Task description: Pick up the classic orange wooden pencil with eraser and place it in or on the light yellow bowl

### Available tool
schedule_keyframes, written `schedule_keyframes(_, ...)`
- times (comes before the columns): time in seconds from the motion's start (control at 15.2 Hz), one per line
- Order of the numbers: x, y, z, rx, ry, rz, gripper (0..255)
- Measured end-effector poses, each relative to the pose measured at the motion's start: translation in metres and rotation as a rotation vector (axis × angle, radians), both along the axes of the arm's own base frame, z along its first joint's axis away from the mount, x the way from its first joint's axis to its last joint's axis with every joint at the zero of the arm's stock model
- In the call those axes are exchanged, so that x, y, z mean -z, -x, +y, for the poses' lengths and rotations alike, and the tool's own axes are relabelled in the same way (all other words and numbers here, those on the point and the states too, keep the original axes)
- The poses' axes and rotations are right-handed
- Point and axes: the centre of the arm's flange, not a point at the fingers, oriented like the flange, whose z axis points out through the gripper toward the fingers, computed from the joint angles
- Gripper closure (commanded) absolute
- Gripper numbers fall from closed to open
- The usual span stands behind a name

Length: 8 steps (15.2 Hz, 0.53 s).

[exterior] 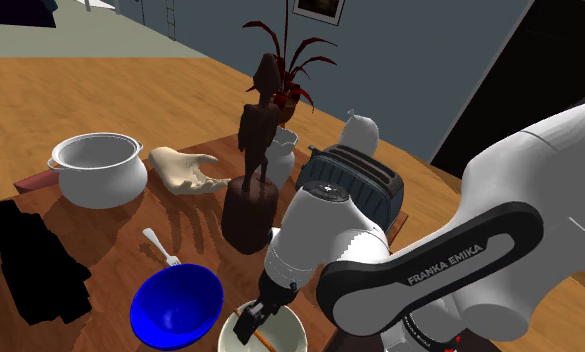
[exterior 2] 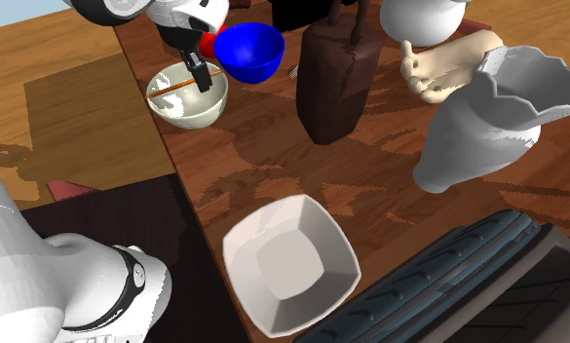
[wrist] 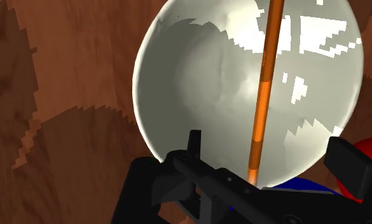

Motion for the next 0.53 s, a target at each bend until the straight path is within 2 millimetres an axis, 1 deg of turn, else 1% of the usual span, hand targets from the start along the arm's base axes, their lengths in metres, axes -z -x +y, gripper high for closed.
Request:
schedule_keyframes(0.2, -0.029, -0.002, -0.005, 0.000, 0.000, -0.001, 0)
schedule_keyframes(0.26, -0.036, -0.001, -0.007, 0.000, 0.000, 0.000, 0)
schedule_keyframes(0.33, -0.040, -0.001, -0.009, 0.000, 0.000, 0.000, 0)
schedule_keyframes(0.53, -0.042, -0.001, -0.010, 0.000, 0.000, 0.001, 0)
